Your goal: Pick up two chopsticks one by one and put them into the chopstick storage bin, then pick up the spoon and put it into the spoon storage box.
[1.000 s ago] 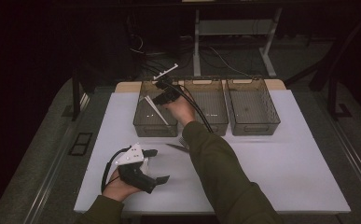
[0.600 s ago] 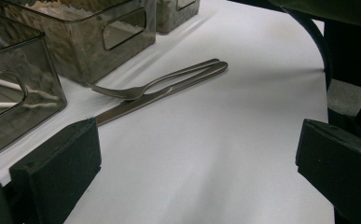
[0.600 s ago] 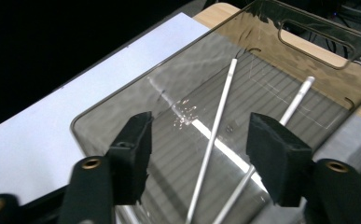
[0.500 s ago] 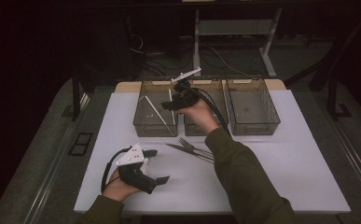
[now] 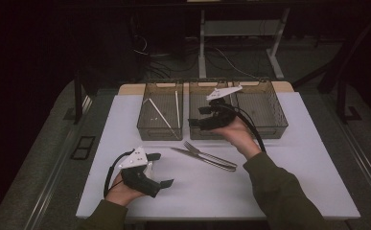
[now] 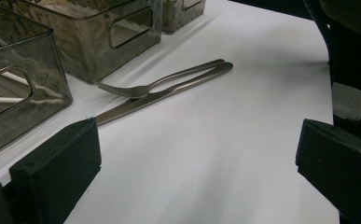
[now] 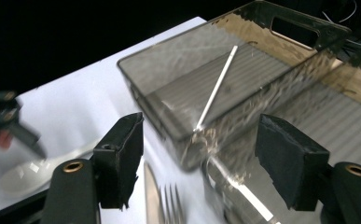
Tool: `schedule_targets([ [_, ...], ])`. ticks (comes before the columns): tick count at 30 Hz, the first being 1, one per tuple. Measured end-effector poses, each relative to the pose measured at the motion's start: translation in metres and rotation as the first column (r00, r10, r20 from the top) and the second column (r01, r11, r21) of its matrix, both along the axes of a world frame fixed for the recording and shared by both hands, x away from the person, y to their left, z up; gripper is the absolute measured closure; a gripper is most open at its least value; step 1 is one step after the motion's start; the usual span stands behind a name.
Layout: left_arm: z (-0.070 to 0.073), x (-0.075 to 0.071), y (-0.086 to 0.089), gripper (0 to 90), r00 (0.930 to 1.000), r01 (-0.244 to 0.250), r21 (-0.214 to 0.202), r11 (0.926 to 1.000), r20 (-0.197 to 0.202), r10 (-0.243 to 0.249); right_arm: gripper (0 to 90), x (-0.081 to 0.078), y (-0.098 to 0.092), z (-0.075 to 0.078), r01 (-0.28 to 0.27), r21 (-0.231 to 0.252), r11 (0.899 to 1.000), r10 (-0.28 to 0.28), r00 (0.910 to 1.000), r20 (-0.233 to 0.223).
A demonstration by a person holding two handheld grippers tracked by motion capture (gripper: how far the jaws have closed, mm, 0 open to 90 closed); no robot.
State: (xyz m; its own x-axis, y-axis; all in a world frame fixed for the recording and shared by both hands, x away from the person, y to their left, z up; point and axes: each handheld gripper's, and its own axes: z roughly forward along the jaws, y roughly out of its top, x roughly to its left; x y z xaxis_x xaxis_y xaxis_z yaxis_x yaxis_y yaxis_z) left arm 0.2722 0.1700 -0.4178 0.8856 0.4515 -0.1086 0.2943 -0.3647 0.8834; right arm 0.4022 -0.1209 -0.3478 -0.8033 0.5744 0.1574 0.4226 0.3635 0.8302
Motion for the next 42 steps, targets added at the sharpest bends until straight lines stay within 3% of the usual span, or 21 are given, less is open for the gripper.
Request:
schedule_targets([
  [12,0.0,-0.001,-0.001,0.0,1.0,-0.008,0.014,0.9999,0.002,0.008,29.7,-0.049,-0.054,-0.02,-0.025,0.066,0.997,0.024,0.9996,0.014],
  [19,-0.001,0.001,0.001,0.0,0.9998,-0.019,0.004,0.9998,-0.007,0.019,26.9,-0.069,-0.08,-0.035,-0.006,0.043,0.999,0.006,0.9999,0.014],
  [27,-0.001,0.0,0.0,0.0,0.9998,-0.018,0.011,0.9998,-0.004,0.018,22.2,-0.089,-0.11,-0.049,0.075,-0.015,0.997,-0.075,0.9967,0.033],
  [32,0.0,0.0,0.001,0.0,0.9998,-0.018,0.019,0.9997,-0.004,0.018,20.4,-0.102,-0.133,-0.058,0.123,-0.001,0.992,-0.123,0.9915,0.044],
  [36,0.0,-0.001,0.0,0.0,0.9997,-0.023,0.019,0.9996,-0.001,0.023,19.7,-0.112,-0.149,-0.067,0.159,0.02,0.987,-0.159,0.9869,0.027],
  [42,0.001,-0.001,0.001,0.0,0.9995,-0.03,0.023,0.9993,0.006,0.03,19.1,-0.125,-0.163,-0.075,0.183,0.038,0.982,-0.184,0.9826,0.022],
])
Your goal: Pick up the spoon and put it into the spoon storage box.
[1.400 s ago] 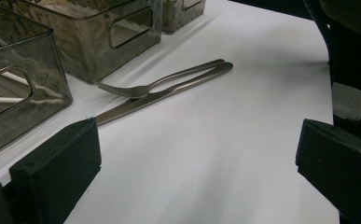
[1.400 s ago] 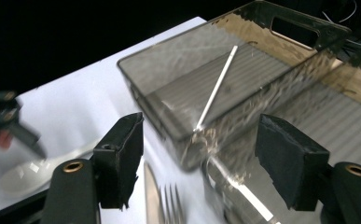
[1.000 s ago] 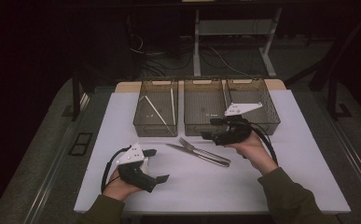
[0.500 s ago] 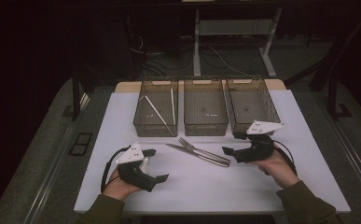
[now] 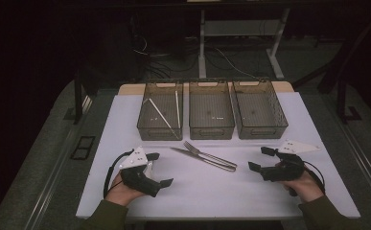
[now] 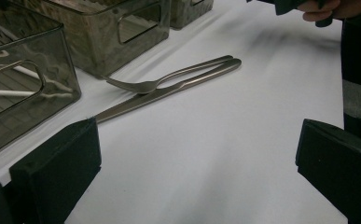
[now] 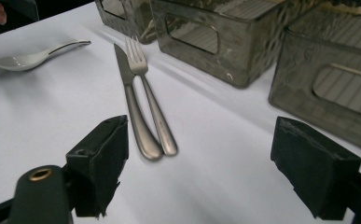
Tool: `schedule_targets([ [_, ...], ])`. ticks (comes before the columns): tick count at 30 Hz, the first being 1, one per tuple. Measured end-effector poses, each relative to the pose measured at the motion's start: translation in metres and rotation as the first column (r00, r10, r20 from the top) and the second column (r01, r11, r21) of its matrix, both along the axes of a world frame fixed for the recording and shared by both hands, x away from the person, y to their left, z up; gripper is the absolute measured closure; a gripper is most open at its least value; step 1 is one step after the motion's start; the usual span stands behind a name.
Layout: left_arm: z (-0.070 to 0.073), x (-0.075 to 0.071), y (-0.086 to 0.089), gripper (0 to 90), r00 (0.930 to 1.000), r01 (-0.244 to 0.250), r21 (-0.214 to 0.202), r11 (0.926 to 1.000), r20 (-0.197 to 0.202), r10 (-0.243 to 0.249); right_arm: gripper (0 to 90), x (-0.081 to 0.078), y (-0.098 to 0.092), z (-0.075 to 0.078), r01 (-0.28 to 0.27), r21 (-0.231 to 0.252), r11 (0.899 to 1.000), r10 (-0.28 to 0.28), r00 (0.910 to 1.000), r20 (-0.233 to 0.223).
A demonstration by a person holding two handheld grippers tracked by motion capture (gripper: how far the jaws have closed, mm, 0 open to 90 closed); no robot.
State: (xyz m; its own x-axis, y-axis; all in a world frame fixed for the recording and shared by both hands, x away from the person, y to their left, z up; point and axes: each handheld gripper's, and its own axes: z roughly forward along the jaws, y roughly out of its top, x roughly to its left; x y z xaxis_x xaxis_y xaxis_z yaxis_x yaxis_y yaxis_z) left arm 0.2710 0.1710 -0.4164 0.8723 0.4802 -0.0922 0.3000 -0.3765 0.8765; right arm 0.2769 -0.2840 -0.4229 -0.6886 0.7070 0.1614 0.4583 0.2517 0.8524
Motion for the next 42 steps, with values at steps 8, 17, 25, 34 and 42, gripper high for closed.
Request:
schedule_targets([
  [8,0.001,0.0,0.001,0.0,0.9999,-0.011,0.01,0.9999,0.001,0.011,18.8,-0.016,-0.012,-0.009,0.001,0.004,1.0,-0.001,1.0,-0.004],
  [17,0.006,0.008,0.011,15.3,0.996,-0.088,0.033,0.9955,0.015,0.088,18.8,-0.019,-0.012,-0.011,0.004,-0.019,1.0,-0.004,1.0,0.001],
  [25,0.007,0.028,0.025,44.7,0.9855,-0.17,0.07,0.9829,0.014,0.169,18.8,-0.019,-0.011,-0.011,0.01,-0.019,1.0,-0.01,1.0,0.0],
  [34,-0.014,0.062,0.038,84.1,0.9472,-0.299,0.184,0.9363,-0.061,0.315,18.8,-0.019,-0.011,-0.011,0.016,-0.01,1.0,-0.016,0.9999,-0.004],
  [42,-0.027,0.071,0.04,88.7,0.9322,-0.311,0.247,0.9179,-0.109,0.345,18.8,-0.018,-0.012,-0.01,0.014,-0.005,1.0,-0.014,0.9999,-0.004],
])
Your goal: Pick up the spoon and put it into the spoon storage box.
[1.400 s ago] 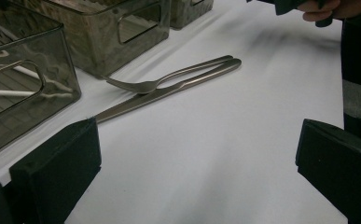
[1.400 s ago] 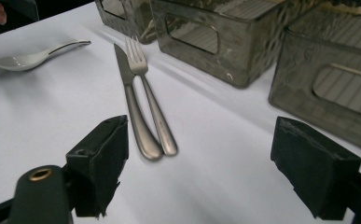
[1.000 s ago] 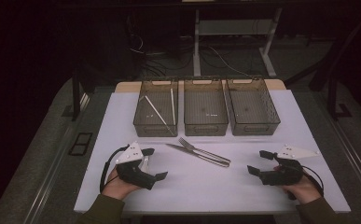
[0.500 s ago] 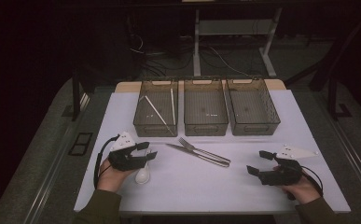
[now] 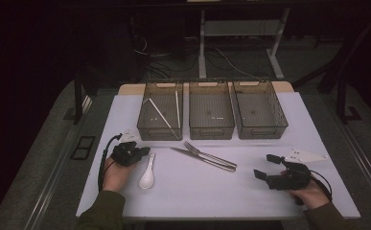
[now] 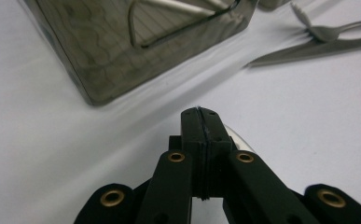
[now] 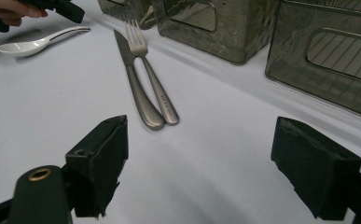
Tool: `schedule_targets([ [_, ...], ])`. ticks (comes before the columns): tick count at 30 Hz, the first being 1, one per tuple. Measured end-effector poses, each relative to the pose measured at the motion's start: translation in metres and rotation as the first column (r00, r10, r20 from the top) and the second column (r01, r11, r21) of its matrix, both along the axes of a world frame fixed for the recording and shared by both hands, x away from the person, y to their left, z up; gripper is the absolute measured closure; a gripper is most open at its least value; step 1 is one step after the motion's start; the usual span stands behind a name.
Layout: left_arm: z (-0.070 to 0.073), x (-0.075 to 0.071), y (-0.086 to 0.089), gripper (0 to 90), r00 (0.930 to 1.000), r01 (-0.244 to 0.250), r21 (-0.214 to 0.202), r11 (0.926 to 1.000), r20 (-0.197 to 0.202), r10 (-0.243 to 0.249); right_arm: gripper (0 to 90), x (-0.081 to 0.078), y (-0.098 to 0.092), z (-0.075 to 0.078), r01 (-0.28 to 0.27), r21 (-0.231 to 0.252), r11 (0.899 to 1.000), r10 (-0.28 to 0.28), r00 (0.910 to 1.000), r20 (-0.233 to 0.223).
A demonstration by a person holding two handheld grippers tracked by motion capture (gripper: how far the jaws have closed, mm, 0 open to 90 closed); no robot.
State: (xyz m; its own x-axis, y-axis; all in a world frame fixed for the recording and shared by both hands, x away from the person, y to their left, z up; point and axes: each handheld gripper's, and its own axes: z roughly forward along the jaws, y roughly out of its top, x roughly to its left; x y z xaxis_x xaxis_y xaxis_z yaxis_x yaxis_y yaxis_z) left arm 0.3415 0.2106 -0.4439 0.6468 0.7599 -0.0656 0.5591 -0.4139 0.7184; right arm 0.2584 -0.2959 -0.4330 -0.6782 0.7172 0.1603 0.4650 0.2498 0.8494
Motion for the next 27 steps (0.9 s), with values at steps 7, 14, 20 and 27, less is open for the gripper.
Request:
schedule_targets([
  [7,-0.003,-0.001,-0.006,88.8,0.9996,0.025,0.014,0.9996,-0.015,-0.024,18.8,-0.001,0.0,0.001,-0.001,0.002,1.0,0.001,1.0,0.005],
  [14,-0.002,-0.002,-0.015,88.8,0.9965,0.082,0.018,0.9965,-0.02,-0.082,18.8,-0.001,0.0,0.001,-0.003,0.001,1.0,0.003,1.0,0.005],
  [20,0.0,-0.005,-0.027,88.8,0.9894,0.142,0.027,0.9896,-0.035,-0.141,18.8,-0.001,0.001,0.001,-0.002,0.0,1.0,0.002,1.0,0.004],
  [27,0.001,-0.009,-0.042,88.9,0.9736,0.223,0.042,0.974,-0.06,-0.22,18.8,0.0,0.001,0.001,-0.003,0.001,1.0,0.003,1.0,0.004],
])
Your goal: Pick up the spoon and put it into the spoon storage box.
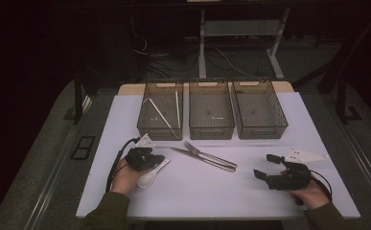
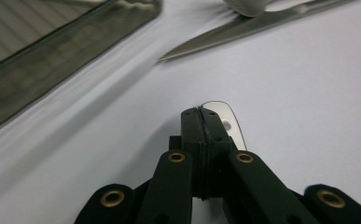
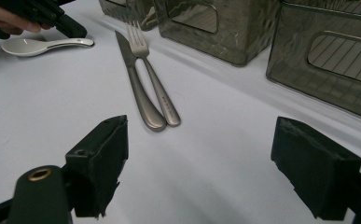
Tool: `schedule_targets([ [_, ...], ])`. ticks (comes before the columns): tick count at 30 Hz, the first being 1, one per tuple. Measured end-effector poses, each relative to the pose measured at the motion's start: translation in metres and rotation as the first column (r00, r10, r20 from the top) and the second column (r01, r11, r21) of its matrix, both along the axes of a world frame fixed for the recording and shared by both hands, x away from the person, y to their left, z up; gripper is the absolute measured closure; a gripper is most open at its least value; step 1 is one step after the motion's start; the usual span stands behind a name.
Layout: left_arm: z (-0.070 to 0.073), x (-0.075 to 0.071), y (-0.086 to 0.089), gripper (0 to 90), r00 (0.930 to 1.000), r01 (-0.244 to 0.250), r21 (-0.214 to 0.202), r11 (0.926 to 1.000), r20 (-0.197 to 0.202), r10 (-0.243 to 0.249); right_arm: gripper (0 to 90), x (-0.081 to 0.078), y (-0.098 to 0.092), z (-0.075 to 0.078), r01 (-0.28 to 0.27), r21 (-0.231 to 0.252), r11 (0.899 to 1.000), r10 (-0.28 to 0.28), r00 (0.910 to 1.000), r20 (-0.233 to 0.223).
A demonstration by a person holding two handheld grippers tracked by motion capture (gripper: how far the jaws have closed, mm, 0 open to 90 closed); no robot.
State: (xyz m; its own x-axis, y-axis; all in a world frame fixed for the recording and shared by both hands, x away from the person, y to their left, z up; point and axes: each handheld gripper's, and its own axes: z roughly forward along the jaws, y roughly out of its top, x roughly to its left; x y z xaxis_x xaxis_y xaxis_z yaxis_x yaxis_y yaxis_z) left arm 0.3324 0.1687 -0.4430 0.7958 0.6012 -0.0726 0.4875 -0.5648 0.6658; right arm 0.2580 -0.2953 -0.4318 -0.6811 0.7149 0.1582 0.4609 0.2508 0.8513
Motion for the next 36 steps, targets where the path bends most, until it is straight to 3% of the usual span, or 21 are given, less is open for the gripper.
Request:
schedule_targets([
  [11,0.004,-0.006,-0.015,89.0,0.9948,0.099,0.012,0.995,-0.023,-0.099,18.8,0.0,0.0,0.0,-0.004,0.001,1.0,0.004,1.0,-0.003],
  [18,0.006,-0.012,-0.024,89.0,0.9832,0.179,0.01,0.9838,-0.036,-0.179,18.8,-0.001,0.0,0.0,-0.003,0.004,1.0,0.003,1.0,-0.004],
  [21,0.008,-0.013,-0.021,88.9,0.9846,0.173,0.006,0.9849,-0.025,-0.173,18.8,0.0,0.0,0.0,-0.003,0.004,1.0,0.003,1.0,-0.004],
  [24,0.011,-0.016,-0.015,88.4,0.9899,0.14,-0.029,0.9897,-0.018,-0.141,18.8,-0.001,0.0,0.001,-0.002,0.005,1.0,0.002,1.0,-0.004],
  [29,0.019,-0.028,0.003,66.1,0.9956,0.094,-0.05,0.9943,0.012,-0.093,18.8,0.0,-0.001,0.001,-0.001,0.006,1.0,0.001,1.0,-0.003],
  [36,0.025,-0.039,0.027,48.1,0.9994,0.023,-0.088,0.9958,0.027,-0.021,18.8,-0.001,-0.001,0.001,0.001,0.003,1.0,-0.001,1.0,-0.002],
])
